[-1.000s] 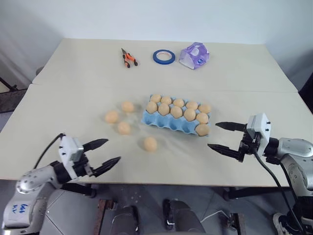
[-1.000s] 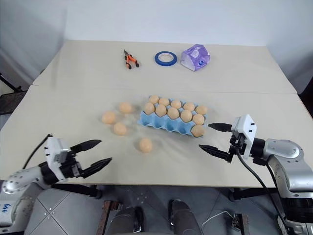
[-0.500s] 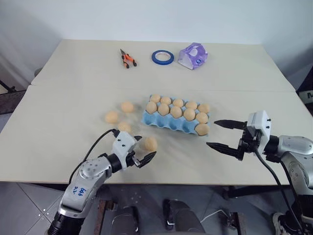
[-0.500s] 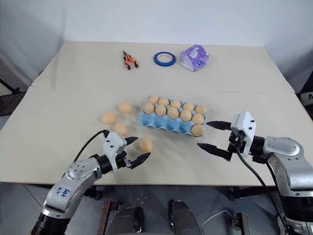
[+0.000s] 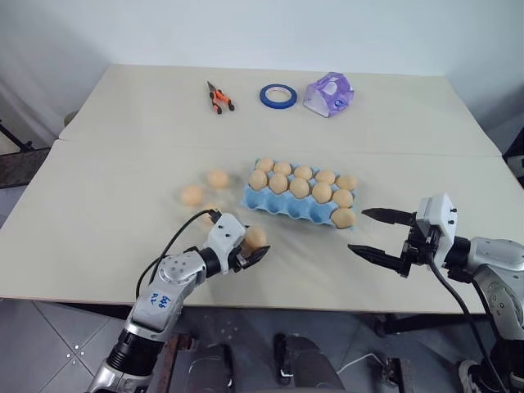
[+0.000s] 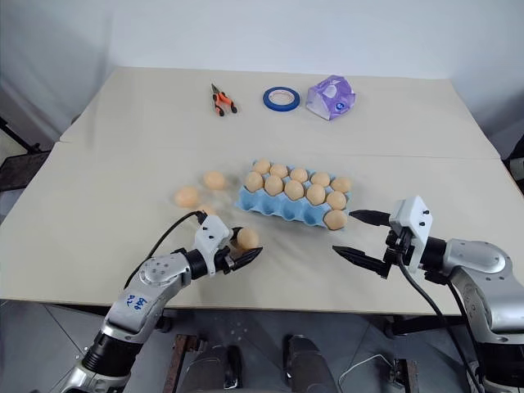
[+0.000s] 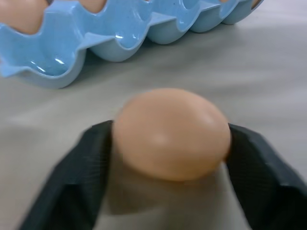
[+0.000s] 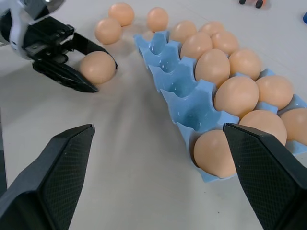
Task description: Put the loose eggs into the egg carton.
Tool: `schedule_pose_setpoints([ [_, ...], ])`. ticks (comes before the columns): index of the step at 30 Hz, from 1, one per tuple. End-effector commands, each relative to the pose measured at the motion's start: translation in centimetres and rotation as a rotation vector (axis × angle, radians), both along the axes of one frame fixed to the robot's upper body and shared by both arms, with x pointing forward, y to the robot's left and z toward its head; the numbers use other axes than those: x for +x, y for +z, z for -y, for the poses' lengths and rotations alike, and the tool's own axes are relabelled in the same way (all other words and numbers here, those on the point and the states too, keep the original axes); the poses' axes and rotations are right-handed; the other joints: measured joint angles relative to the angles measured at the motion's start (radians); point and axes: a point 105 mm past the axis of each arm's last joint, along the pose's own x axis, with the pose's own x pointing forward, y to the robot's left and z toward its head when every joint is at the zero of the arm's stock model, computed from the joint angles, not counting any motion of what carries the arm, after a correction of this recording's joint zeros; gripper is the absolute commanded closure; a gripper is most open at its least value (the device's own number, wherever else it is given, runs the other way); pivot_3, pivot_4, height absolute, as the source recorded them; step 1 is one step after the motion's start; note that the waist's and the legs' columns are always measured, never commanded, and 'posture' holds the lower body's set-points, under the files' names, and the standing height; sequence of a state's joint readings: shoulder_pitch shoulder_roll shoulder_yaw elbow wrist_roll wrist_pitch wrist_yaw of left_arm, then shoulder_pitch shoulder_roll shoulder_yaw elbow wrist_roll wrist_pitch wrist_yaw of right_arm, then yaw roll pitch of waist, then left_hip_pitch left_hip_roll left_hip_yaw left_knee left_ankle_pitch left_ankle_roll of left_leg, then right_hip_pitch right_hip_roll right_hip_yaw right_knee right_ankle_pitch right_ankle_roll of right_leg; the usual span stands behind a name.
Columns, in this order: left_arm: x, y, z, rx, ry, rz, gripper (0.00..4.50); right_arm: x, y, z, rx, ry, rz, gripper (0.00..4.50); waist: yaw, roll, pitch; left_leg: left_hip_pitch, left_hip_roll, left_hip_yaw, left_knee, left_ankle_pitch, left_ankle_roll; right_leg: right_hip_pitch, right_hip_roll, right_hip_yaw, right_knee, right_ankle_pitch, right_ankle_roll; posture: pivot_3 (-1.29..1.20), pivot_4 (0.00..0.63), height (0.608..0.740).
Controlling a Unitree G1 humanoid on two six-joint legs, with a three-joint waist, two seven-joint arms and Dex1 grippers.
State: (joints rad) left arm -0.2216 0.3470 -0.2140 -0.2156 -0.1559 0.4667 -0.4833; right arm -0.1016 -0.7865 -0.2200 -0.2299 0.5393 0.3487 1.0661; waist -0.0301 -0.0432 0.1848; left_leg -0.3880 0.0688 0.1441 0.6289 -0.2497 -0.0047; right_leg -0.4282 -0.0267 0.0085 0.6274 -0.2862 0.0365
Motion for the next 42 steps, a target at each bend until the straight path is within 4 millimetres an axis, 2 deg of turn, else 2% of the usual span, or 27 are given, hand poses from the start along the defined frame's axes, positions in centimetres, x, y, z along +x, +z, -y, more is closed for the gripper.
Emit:
schedule_pose_setpoints([
  [1, 0.1, 0.8, 0.4, -0.014, -0.016, 0.038, 2.14, -0.3, 1.4, 0.4, 0.011, -0.015, 0.058, 0.00, 0.001, 0.000, 0.000, 0.000, 0.000, 0.000, 0.000, 0.000, 0.000, 0.000, 0.000, 0.000, 0.000, 0.000, 0.000, 0.00, 0.150, 0.740],
  [4, -0.2, 1.2, 0.9, -0.019, -0.055, 0.048, 2.36, -0.5, 1.2, 0.5, 0.010, -0.027, 0.059, 0.00, 0.002, 0.000, 0.000, 0.000, 0.000, 0.000, 0.000, 0.001, 0.002, 0.000, 0.000, 0.000, 0.000, 0.000, 0.000, 0.00, 0.150, 0.740],
  [8, -0.6, 4.1, 2.9, -0.109, -0.132, 0.126, 2.38, -0.7, 1.3, 0.8, 0.016, -0.049, 0.064, 0.00, 0.002, 0.000, 0.000, 0.000, 0.000, 0.000, 0.000, 0.001, 0.002, 0.000, 0.000, 0.000, 0.000, 0.000, 0.000, 0.00, 0.150, 0.740],
  [11, 0.3, 6.2, 4.5, -0.190, -0.128, 0.155, 2.38, -0.9, 1.3, 1.1, 0.022, -0.065, 0.066, 0.00, 0.005, 0.000, 0.000, -0.001, -0.001, 0.000, 0.001, 0.001, 0.002, 0.000, 0.000, 0.000, 0.000, 0.001, 0.002, 0.00, 0.150, 0.740],
  [13, 1.1, 6.9, 5.7, -0.221, -0.121, 0.126, 2.38, -1.0, 1.3, 1.3, 0.022, -0.087, 0.067, 0.00, 0.005, 0.000, 0.000, -0.002, -0.002, 0.000, 0.001, 0.001, 0.003, 0.000, -0.001, 0.000, -0.001, 0.002, 0.004, 0.00, 0.150, 0.740],
  [16, 2.1, 7.2, 7.1, -0.244, -0.108, 0.105, 2.38, -1.1, 1.3, 1.4, 0.028, -0.105, 0.069, 0.00, 0.004, 0.000, 0.000, -0.002, -0.003, 0.000, 0.002, 0.003, 0.007, 0.001, -0.002, 0.000, -0.002, 0.003, 0.006, 0.00, 0.150, 0.740],
  [22, 2.6, 7.6, 10.9, -0.227, -0.233, 0.123, 2.38, -1.9, 1.2, 1.0, 0.060, -0.109, 0.086, 0.00, 0.004, 0.000, 0.000, -0.002, -0.003, -0.001, 0.002, 0.003, 0.007, 0.001, 0.000, 0.000, -0.002, 0.003, 0.006, 0.00, 0.150, 0.740],
  [27, 3.9, 7.1, 12.3, -0.198, -0.266, 0.129, 2.38, -2.4, 0.9, 1.2, 0.069, -0.155, 0.090, 0.00, 0.003, 0.000, 0.000, -0.002, -0.004, -0.001, 0.002, 0.003, 0.007, 0.001, -0.001, 0.000, -0.003, 0.003, 0.007, 0.00, 0.150, 0.740],
  [33, 4.4, 6.4, 13.2, -0.185, -0.304, 0.097, 2.38, -3.2, 0.5, 1.5, 0.074, -0.193, 0.092, 0.00, 0.002, 0.000, 0.000, -0.003, -0.004, -0.001, 0.001, 0.002, 0.007, 0.000, 0.000, 0.000, -0.004, 0.003, 0.007, 0.00, 0.150, 0.740],
  [40, 4.5, 6.3, 13.4, -0.193, -0.310, 0.078, 0.11, -3.6, 0.4, 1.5, 0.088, -0.199, 0.100, 0.00, 0.003, 0.000, 0.000, -0.003, -0.004, -0.001, 0.001, 0.002, 0.007, 0.000, -0.001, 0.000, -0.004, 0.003, 0.008, 0.00, 0.150, 0.740],
  [42, 4.6, 6.5, 13.3, -0.197, -0.302, 0.085, 0.05, -3.6, 0.5, 1.5, 0.093, -0.196, 0.104, 0.00, 0.003, 0.000, 0.000, -0.003, -0.004, -0.001, 0.001, 0.002, 0.007, 0.000, -0.001, 0.000, -0.004, 0.003, 0.008, 0.00, 0.150, 0.740],
])
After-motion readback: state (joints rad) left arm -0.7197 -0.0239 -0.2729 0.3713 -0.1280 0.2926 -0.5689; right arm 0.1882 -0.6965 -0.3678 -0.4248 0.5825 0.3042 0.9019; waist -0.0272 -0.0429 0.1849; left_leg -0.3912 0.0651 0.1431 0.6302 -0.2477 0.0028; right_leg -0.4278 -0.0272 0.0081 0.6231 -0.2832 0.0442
